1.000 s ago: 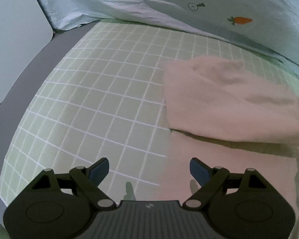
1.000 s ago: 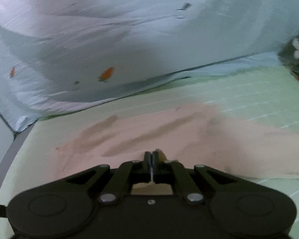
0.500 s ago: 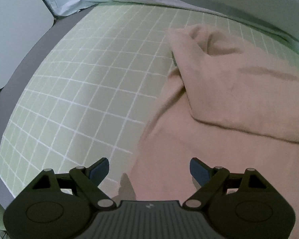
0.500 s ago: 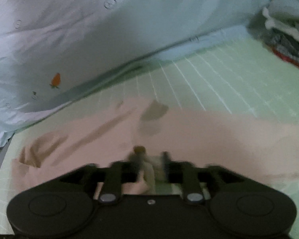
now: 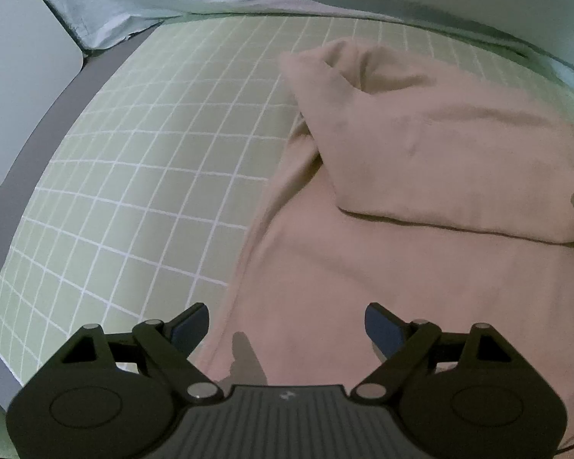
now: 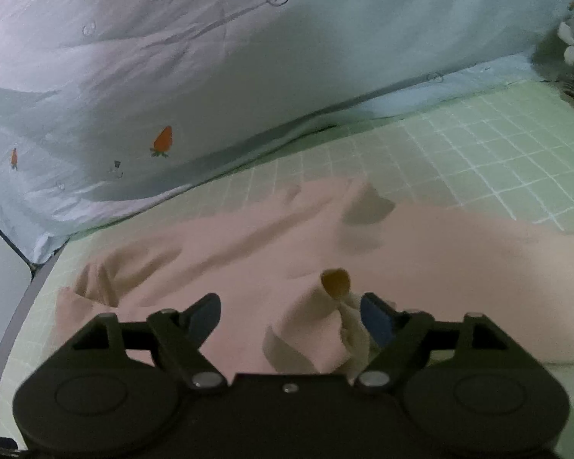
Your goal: Fold clothes
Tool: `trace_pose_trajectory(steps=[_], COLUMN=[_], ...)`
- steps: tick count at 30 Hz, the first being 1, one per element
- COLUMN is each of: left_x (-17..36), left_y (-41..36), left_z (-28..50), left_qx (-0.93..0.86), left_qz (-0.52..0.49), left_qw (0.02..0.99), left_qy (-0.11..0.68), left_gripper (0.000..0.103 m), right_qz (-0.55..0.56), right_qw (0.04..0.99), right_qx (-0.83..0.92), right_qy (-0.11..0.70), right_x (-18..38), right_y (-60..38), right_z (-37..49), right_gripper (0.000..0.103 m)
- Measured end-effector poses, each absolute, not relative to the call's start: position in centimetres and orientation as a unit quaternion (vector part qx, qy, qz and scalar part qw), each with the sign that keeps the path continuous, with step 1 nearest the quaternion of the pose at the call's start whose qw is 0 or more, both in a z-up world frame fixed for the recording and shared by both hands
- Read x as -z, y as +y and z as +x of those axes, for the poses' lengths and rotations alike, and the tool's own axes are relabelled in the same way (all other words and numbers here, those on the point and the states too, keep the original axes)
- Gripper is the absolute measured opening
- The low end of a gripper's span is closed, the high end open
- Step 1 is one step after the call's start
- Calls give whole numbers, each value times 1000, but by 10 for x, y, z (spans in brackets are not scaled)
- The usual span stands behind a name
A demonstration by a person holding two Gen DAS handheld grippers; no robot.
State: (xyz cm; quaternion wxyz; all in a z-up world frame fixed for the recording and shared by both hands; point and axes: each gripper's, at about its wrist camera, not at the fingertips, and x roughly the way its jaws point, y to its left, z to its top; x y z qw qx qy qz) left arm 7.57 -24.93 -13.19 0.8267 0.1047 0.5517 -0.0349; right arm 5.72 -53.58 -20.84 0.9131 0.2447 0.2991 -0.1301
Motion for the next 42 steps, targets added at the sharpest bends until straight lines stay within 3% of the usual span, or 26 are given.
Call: trace_pose_trajectory(steps=[2,4,6,12,18,20,21,23,24,25,27,30,42], left_x=[133,133,134,138,130,127,125,124,124,123,122,120,126], left_y=[-249,-249,-248,-244,-232,-225,-221,-212,-207,-202,-193,-177,-103], left_z=[78,81,83,91,92,91,90,89,89,88,86,83,69], left_qx=[31,28,24,13,8,3,1,-2,-2,-3,-1,6,50], left_qz=[106,106,105,99,86,83,81,76,73,70,67,68,63], left_qw=[827,827,828,827,834,836,837,837,837,836,836,836,828], left_qy=[552,552,550,553,544,542,541,542,543,544,544,545,554], left_gripper=[89,89,89,89,89,89,89,89,89,89,89,89,89], right_qz=[230,205,194,148,190,184,177,167,163,164,169,186,224], right_qw=[911,916,921,951,926,905,898,890,887,888,889,882,879], right_qx=[124,120,108,70,236,296,313,337,345,344,339,327,247], right_qy=[319,325,319,262,225,243,252,259,260,256,257,282,341], right_x=[213,211,205,164,151,157,159,159,159,159,161,168,173], right_y=[-535,-533,-533,-543,-624,-644,-647,-642,-637,-627,-605,-561,-363], right_z=[66,72,76,77,63,58,57,50,46,41,33,32,34], right_gripper=[73,23,6,4,5,7,14,42,74,81,85,103,103])
